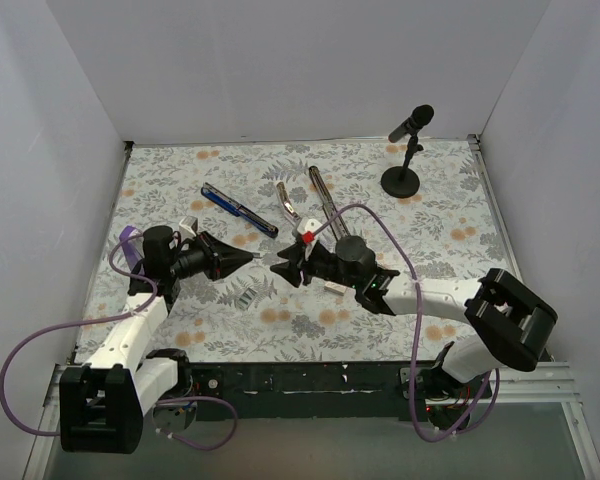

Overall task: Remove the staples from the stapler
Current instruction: Pick up the staple from the center of the board.

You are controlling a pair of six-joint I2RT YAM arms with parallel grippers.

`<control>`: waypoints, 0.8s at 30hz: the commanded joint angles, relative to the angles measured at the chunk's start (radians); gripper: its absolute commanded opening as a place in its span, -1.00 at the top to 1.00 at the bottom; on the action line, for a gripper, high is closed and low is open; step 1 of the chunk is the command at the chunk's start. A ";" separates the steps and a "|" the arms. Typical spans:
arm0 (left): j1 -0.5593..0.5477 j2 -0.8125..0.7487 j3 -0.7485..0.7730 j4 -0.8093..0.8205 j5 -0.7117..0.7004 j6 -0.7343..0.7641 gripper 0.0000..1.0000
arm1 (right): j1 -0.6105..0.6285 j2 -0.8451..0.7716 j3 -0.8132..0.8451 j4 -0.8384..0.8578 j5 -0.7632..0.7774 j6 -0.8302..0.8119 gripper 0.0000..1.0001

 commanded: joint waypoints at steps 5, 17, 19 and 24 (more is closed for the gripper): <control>0.002 -0.059 0.006 0.145 0.075 -0.207 0.72 | 0.006 0.029 -0.160 0.671 -0.231 -0.102 0.00; 0.002 -0.062 -0.005 0.152 0.075 -0.211 0.74 | 0.011 0.034 -0.083 0.470 -0.112 -0.298 -0.01; 0.002 -0.056 0.001 0.149 0.075 -0.194 0.74 | 0.013 0.034 -0.072 0.428 -0.109 -0.366 -0.03; 0.002 -0.029 0.021 0.122 0.096 -0.140 0.73 | 0.013 0.011 0.009 0.216 -0.159 -0.414 -0.18</control>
